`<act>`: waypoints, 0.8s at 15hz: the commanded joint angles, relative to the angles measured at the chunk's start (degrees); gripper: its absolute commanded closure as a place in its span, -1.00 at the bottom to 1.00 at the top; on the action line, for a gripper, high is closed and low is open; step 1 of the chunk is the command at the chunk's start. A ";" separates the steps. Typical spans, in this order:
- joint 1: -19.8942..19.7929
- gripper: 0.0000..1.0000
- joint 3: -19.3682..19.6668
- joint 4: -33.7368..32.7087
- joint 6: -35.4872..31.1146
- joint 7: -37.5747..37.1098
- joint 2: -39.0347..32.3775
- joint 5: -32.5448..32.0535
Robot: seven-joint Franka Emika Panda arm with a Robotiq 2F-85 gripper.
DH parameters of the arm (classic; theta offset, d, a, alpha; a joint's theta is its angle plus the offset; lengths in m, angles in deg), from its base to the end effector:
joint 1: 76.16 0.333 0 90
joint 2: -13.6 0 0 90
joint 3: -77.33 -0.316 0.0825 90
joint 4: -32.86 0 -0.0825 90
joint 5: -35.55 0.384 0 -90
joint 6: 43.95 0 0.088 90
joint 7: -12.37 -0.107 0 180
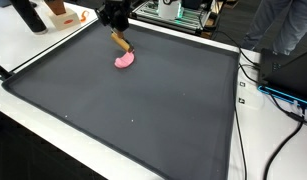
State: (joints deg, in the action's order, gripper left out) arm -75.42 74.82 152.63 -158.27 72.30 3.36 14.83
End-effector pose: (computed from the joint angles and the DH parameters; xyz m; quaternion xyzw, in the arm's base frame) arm 0.5432 0.0088 0.3218 0.7804 0.5925 -0.1883 0.0671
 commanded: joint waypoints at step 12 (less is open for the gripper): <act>-3.44 0.01 2.85 -3.82 0.31 -4.52 5.84 15.72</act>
State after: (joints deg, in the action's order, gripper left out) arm -79.07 77.47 148.89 -158.06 67.74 9.23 30.54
